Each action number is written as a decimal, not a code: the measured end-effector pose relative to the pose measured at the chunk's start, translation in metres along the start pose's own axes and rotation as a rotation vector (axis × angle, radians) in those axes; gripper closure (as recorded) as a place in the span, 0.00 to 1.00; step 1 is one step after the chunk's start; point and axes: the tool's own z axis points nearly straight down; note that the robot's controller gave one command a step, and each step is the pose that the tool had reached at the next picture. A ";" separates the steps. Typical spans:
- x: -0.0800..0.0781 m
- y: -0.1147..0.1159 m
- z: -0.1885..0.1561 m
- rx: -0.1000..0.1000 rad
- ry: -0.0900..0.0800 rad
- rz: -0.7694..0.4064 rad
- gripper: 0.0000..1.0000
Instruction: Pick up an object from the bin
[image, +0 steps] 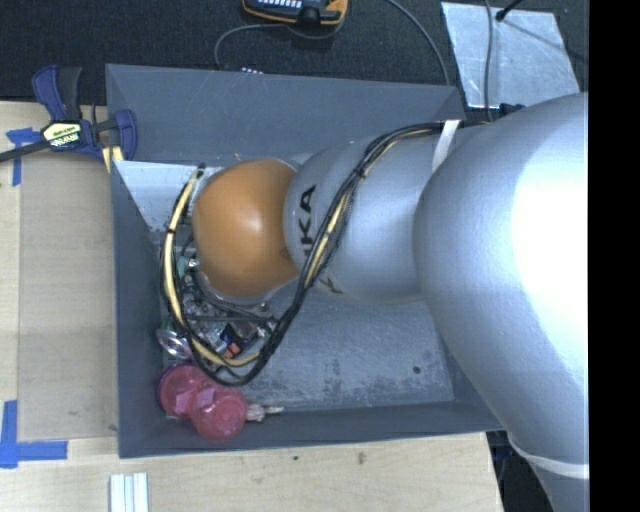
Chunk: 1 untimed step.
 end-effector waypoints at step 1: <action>-0.001 0.000 -0.016 0.000 -0.004 0.001 1.00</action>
Offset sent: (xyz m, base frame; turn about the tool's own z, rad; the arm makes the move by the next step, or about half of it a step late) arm -0.0001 0.0000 0.0415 0.0000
